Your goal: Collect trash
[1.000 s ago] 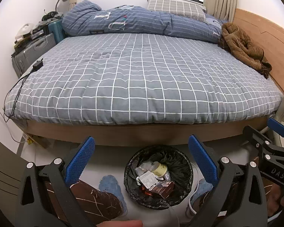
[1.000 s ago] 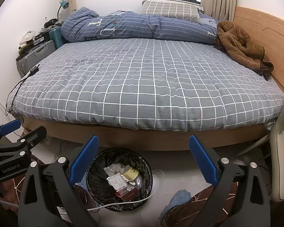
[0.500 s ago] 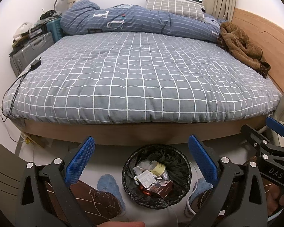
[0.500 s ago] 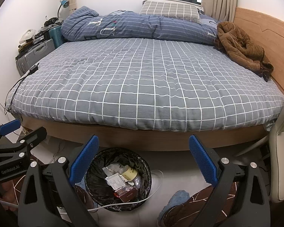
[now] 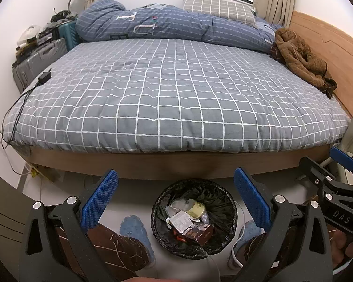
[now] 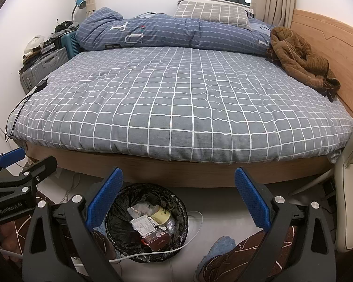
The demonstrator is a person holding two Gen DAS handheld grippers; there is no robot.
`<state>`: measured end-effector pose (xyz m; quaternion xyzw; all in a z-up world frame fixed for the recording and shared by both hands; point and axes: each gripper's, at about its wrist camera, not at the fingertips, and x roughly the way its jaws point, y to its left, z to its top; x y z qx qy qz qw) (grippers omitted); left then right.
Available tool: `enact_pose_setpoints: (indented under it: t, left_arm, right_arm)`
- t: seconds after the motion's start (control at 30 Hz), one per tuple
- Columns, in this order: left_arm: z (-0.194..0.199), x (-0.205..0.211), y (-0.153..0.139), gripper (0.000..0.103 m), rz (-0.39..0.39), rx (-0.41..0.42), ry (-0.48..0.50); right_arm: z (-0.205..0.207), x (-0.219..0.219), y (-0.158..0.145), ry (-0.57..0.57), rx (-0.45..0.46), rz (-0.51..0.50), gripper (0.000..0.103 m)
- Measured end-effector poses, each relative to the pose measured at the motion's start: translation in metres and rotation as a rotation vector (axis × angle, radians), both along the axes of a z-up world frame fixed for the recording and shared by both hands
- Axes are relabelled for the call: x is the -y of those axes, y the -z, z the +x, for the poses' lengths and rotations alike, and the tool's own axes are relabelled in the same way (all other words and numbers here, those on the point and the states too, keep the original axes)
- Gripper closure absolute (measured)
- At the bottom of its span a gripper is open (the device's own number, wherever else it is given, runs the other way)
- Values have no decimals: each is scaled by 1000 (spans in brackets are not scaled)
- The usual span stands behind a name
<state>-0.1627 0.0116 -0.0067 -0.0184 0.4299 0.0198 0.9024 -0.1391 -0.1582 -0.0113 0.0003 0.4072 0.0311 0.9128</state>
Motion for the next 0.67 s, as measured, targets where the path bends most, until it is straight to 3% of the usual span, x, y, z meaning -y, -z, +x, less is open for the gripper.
enact_pose_setpoints:
  t: [0.67]
  left_arm:
    - [-2, 0, 2, 6, -29, 1, 19]
  right_arm:
    - [0, 0, 2, 0, -2, 1, 11]
